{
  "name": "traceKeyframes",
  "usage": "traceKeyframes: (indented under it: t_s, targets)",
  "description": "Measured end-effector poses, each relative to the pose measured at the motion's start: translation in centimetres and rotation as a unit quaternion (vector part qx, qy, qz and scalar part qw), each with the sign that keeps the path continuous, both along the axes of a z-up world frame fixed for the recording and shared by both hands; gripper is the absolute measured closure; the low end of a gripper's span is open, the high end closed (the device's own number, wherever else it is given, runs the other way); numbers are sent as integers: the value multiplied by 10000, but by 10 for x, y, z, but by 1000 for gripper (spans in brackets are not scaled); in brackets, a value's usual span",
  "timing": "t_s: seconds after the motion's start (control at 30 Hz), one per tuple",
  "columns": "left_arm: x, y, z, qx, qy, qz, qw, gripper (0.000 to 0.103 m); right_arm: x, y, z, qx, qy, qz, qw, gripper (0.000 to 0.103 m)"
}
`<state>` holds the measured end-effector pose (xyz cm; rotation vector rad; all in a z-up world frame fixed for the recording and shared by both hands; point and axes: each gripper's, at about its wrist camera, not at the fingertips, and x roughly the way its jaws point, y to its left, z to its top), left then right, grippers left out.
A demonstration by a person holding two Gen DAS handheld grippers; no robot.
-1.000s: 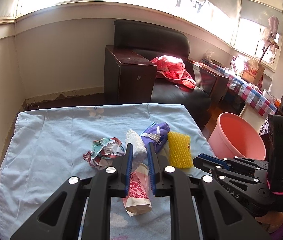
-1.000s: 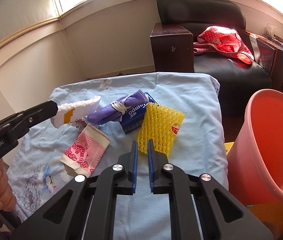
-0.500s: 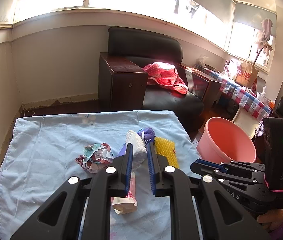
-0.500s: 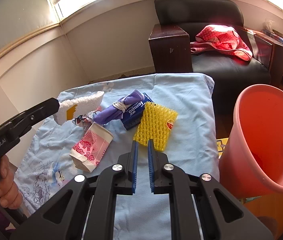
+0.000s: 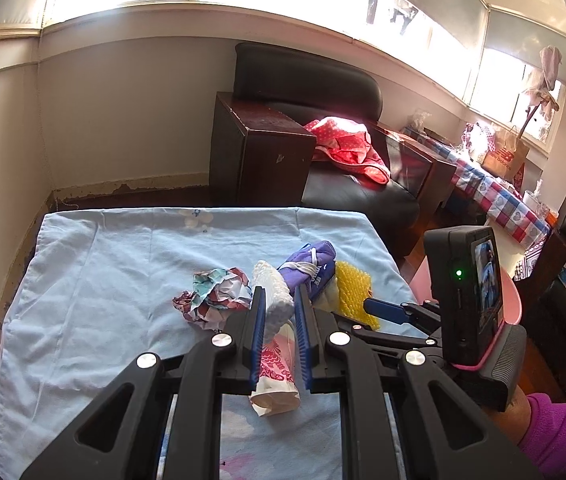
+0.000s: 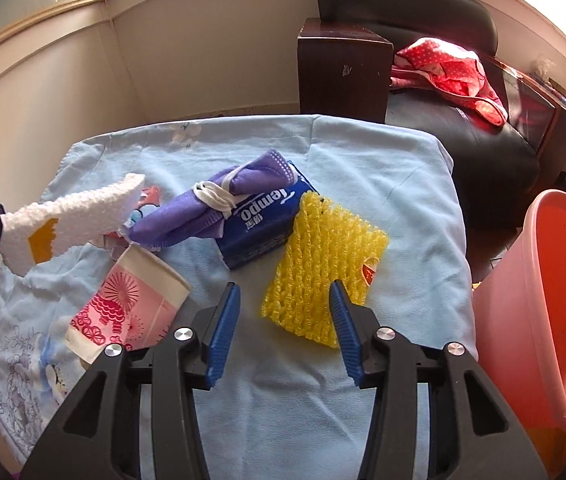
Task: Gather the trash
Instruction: 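Grasp the yellow foam net with the right gripper while the left gripper holds the tissue, then carry the tissue and yellow net over the pink bucket and open both grippers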
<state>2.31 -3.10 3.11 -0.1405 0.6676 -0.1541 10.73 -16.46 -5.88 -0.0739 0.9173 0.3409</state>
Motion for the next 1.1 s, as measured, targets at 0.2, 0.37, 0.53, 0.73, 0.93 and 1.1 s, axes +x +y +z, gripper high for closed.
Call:
traceKeyframes:
  t_s: [0.2, 0.37, 0.53, 0.73, 0.93, 1.1]
  targets:
    - [1, 3, -1, -41, 5, -6, 10000, 89, -7, -20, 7, 290, -63, -132, 9995, 92]
    - [1, -2, 1, -43, -24, -24, 10000, 89, -26, -37, 27, 658, -231, -70, 9975, 92]
    - [0, -13, 5, 3, -63, -90, 9999, 89, -43, -50, 46, 898, -381, 16, 9952, 92]
    - [0, -31, 9, 110, -89, -194, 9997, 89, -61, -66, 59, 1031, -546, 23, 9932, 92]
    - [2, -59, 16, 256, -146, -364, 9989, 89, -69, -92, 68, 1183, -698, -165, 9904, 92]
    - [8, -93, 24, 352, -260, -609, 9972, 89, -76, -124, 75, 1188, -882, -446, 9880, 92]
